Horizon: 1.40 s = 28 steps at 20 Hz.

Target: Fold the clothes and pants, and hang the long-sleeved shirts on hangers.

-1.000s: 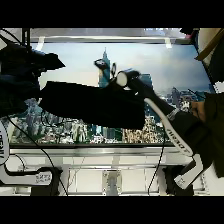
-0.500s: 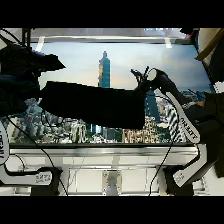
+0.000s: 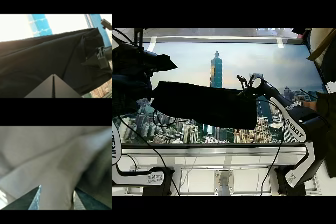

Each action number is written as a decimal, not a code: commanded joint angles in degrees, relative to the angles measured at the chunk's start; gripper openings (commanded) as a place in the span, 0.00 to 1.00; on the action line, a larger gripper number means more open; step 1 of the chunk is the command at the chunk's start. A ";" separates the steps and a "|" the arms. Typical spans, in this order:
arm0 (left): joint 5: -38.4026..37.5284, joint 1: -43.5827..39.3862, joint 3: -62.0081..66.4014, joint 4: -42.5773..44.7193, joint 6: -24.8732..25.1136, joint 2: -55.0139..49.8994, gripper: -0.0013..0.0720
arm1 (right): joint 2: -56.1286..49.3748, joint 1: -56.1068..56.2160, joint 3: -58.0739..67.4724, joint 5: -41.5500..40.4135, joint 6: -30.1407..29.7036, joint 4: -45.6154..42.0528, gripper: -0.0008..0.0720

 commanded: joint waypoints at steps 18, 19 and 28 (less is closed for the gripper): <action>-1.46 0.07 0.00 -0.04 0.66 0.02 0.04 | -0.35 -5.46 2.75 4.22 0.81 -0.92 0.80; -1.46 0.07 0.00 -0.04 0.66 0.02 0.04 | -0.74 -5.25 2.75 3.76 0.81 -0.85 0.80; -1.49 0.04 0.00 -0.04 0.66 0.02 0.04 | -3.85 0.04 2.69 5.16 -1.31 0.35 0.51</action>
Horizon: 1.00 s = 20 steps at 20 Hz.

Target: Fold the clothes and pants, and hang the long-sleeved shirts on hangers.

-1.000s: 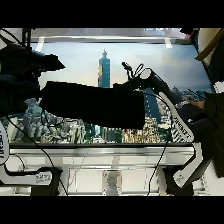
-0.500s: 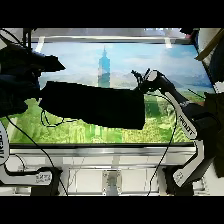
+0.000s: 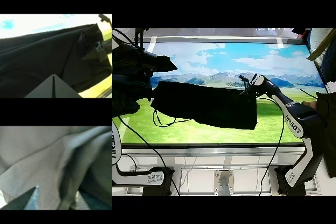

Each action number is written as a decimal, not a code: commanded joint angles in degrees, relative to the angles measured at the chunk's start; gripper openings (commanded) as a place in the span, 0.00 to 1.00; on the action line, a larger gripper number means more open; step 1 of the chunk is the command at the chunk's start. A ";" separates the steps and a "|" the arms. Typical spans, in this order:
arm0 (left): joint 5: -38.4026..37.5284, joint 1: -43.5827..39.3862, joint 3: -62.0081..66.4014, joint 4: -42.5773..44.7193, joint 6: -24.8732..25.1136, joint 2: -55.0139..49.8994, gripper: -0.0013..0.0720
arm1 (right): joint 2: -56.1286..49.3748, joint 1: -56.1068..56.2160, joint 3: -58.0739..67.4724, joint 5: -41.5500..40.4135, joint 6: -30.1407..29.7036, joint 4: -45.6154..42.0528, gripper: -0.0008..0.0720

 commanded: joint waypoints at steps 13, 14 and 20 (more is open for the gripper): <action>0.02 0.07 0.00 0.00 0.02 0.02 0.04 | -1.14 6.88 12.61 -14.82 0.13 6.54 0.02; 0.02 0.07 0.00 0.00 0.00 0.02 0.04 | -1.73 7.56 12.63 -16.13 0.15 6.51 0.04; 0.00 0.07 0.00 0.00 0.00 0.02 0.04 | -3.69 6.80 12.94 -28.87 1.57 19.43 0.68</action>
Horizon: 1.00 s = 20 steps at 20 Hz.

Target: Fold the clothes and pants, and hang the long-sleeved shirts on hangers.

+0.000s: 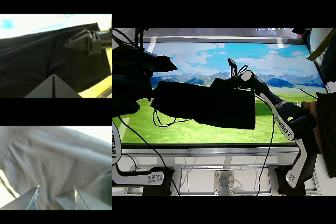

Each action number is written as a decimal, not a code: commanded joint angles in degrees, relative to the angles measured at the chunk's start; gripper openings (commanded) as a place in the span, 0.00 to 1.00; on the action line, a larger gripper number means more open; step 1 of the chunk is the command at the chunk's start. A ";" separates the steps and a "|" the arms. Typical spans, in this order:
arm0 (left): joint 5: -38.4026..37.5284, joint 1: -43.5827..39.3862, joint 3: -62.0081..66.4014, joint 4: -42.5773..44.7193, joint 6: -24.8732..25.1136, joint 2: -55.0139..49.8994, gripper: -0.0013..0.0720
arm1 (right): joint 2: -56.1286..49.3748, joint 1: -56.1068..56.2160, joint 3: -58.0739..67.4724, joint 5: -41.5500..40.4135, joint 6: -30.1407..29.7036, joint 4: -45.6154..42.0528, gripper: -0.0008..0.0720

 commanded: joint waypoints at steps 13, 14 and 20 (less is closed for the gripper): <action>-0.02 0.04 0.00 0.07 0.00 0.02 0.04 | 6.34 -23.21 0.07 37.03 -0.55 -21.79 0.60; -0.02 0.04 0.00 0.04 0.00 0.02 0.04 | 8.13 -24.06 -3.45 34.99 -1.90 -21.64 0.61; 0.00 0.04 0.00 0.04 0.00 0.02 0.05 | 13.70 -27.93 -19.71 26.93 -4.83 -21.33 0.78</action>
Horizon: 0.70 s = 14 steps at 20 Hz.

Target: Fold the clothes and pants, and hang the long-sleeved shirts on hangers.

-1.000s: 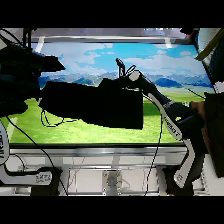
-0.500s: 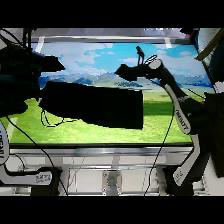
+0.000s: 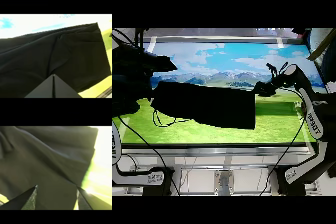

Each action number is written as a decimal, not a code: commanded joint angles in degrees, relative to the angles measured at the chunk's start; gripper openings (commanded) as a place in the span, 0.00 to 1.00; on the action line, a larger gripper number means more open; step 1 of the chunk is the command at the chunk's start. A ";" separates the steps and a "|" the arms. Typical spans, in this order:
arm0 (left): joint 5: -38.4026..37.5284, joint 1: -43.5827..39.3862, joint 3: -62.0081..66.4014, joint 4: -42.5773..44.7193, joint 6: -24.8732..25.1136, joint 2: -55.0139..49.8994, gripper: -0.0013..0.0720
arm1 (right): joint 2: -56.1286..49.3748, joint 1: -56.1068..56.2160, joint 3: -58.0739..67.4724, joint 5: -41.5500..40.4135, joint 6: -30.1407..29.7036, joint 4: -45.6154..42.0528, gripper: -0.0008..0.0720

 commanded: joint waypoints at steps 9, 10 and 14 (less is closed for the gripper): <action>0.00 0.00 0.00 -0.02 -2.43 0.02 0.05 | 2.25 -6.12 -28.98 -11.67 -25.00 32.35 0.78; 0.00 0.00 0.00 -0.02 -2.43 0.02 0.05 | 2.25 -6.10 -30.36 -12.85 -25.24 33.03 0.78; 0.00 0.00 0.00 -0.02 -2.40 0.02 0.05 | 2.25 -5.07 -31.45 -14.40 -26.49 35.58 0.70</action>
